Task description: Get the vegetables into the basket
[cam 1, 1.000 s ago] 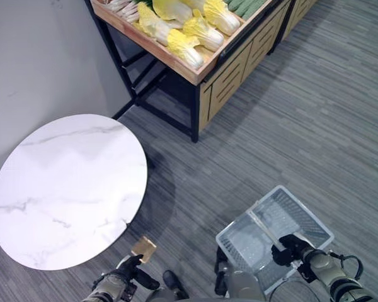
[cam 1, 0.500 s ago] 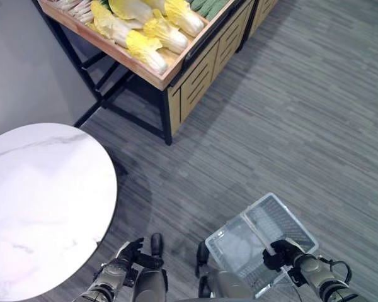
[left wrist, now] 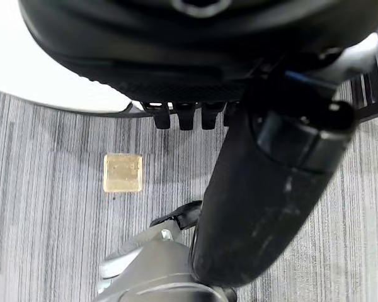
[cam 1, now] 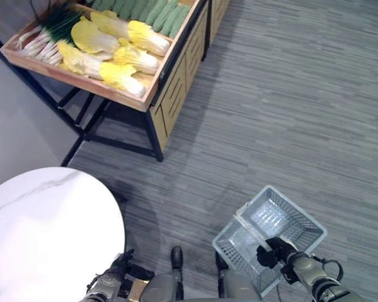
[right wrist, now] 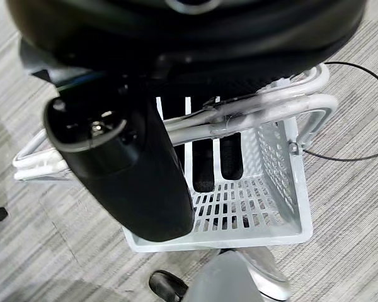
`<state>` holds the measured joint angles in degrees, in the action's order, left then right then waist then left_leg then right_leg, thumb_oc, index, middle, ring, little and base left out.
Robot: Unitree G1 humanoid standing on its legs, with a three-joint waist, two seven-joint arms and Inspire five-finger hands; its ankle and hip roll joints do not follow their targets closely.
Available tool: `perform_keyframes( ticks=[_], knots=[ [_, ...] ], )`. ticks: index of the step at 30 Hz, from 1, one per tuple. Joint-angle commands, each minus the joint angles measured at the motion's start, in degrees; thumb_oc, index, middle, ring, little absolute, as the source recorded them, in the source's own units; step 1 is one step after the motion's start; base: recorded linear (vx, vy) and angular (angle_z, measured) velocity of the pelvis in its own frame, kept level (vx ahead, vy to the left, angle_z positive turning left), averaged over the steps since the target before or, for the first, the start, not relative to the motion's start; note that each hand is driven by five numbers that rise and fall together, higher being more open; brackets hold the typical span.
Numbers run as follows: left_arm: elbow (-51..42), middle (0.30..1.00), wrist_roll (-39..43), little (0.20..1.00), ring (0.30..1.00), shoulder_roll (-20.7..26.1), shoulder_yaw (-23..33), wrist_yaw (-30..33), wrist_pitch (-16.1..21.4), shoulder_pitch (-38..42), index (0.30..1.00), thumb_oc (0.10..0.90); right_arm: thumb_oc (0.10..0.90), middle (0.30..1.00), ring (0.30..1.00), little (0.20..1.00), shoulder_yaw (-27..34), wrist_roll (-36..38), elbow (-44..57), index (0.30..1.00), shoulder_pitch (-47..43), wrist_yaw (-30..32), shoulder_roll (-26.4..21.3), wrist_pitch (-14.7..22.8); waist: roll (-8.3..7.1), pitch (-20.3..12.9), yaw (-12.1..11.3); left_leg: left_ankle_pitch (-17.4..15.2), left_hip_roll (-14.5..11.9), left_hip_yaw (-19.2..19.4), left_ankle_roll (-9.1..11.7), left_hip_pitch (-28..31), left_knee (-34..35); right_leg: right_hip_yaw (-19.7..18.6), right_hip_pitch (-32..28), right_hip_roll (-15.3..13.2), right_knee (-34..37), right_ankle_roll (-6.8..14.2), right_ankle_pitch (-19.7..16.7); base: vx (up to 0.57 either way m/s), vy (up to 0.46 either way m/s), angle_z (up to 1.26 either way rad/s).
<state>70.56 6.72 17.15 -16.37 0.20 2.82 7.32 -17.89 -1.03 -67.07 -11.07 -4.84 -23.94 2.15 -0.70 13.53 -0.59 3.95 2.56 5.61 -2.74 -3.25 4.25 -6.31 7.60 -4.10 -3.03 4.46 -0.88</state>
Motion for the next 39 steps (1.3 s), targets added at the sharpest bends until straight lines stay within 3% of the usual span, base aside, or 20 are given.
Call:
perform_keyframes(
  ticks=[1,5,8,9,10,11,15,22,29,39],
  knots=[
    [1.64,1.0,-1.62,1.0,1.0,0.67,-0.03,0.73,0.67,1.18,1.0,0.9,0.4,0.3,0.3,0.3,-0.92,3.38,1.09,0.3,-0.59,-0.74,-0.47,0.72,-0.44,-0.98,-0.12,-9.78,1.13,-2.82,-1.21,-3.77,-9.05,-0.94,0.12,4.16,-3.37,1.14,3.76,-0.02,0.24,-0.31],
    [1.42,1.0,-1.68,1.0,1.0,1.27,0.9,0.82,0.74,1.02,1.0,0.9,0.4,0.3,0.3,0.3,-1.25,3.02,2.51,0.3,-1.1,-0.67,-0.06,0.77,-0.6,-0.56,-0.66,-10.36,0.64,1.08,-1.94,-4.07,-8.83,-3.77,2.43,4.53,-2.38,3.73,-0.36,-0.03,0.191,-0.61],
    [1.55,1.0,-1.84,1.0,1.0,1.64,1.0,0.75,0.7,0.95,1.0,0.9,0.4,0.3,0.3,0.3,-1.53,2.9,2.74,0.3,-1.68,-0.63,0.39,0.78,-0.7,-0.3,-0.85,-9.39,0.2,2.97,-2.09,-2.93,-6.2,-2.83,3.41,4.46,-1.97,4.93,-3.49,-0.01,0.105,-0.73],
    [1.26,1.0,-1.82,1.0,1.0,1.77,1.13,0.68,0.74,0.87,1.0,0.9,0.4,0.3,0.3,0.3,-1.31,3.7,3.4,0.3,-1.47,-0.69,0.81,0.79,-0.44,-0.06,-1.25,-9.45,-0.56,4.06,-2.22,-2.4,-5.54,1.25,3.4,3.33,-2.5,4.24,-2.61,0.0,0.052,-0.82],
    [1.26,1.0,-1.82,1.0,1.0,1.77,1.12,0.68,0.74,0.87,1.0,0.9,0.4,0.3,0.3,0.3,-1.31,3.7,3.41,0.3,-1.46,-0.69,0.8,0.79,-0.41,0.01,-1.18,-9.45,-0.56,3.98,-2.21,-2.3,-5.52,1.33,3.29,3.32,-2.5,4.23,-2.58,0.02,0.027,-0.92],
    [1.18,1.0,-1.55,1.0,1.0,1.56,1.06,0.61,0.59,0.79,1.0,0.9,0.4,0.3,0.3,0.3,-1.48,3.65,3.87,0.3,-1.5,-0.64,1.0,0.79,0.0,-0.02,-1.41,-9.52,-0.99,4.43,-2.12,-1.69,-5.11,6.07,2.14,1.95,-2.8,3.23,-1.46,0.02,0.001,-0.4],
    [2.01,1.0,-1.79,1.0,1.0,0.94,1.31,0.78,0.05,0.73,1.0,0.9,0.4,0.3,0.3,0.3,-1.5,4.3,4.24,0.3,-1.5,-0.32,1.58,0.78,-0.15,-1.12,-2.11,-9.16,-0.81,4.65,-1.73,-0.85,-3.72,10.7,-0.24,0.91,-1.56,2.69,-0.25,0.0,-0.04,-0.1],
    [3.46,1.0,-1.89,1.0,1.0,-0.5,1.4,1.72,-0.51,1.36,1.0,0.9,0.4,0.3,0.3,0.3,-1.91,3.86,3.05,0.3,-1.32,0.67,2.23,0.64,0.44,-3.55,-1.2,-6.07,-0.22,2.87,-0.32,-0.16,0.75,11.55,-1.91,0.67,3.17,1.76,0.36,-0.03,-0.094,0.05],
    [4.24,1.0,-2.16,1.0,1.0,-1.47,1.47,2.11,-0.98,1.01,1.0,0.9,0.4,0.3,0.3,0.3,-1.15,3.29,-2.54,0.3,1.53,0.61,4.57,-0.18,0.88,-4.55,-0.4,-6.53,-0.63,0.78,0.12,3.17,0.75,12.85,-4.7,1.14,0.85,0.49,3.68,0.05,-0.085,0.31],
    [5.0,1.0,-2.84,1.0,1.0,-1.74,1.93,2.15,-1.33,-0.08,1.0,0.9,0.4,0.3,0.3,0.3,-0.46,2.95,-4.72,0.3,2.81,0.19,5.15,-0.36,0.51,-5.04,-0.43,-7.4,-0.78,0.3,0.16,5.4,0.75,12.71,-6.41,1.48,-0.34,0.52,5.02,0.06,-0.011,0.05]
  ],
)
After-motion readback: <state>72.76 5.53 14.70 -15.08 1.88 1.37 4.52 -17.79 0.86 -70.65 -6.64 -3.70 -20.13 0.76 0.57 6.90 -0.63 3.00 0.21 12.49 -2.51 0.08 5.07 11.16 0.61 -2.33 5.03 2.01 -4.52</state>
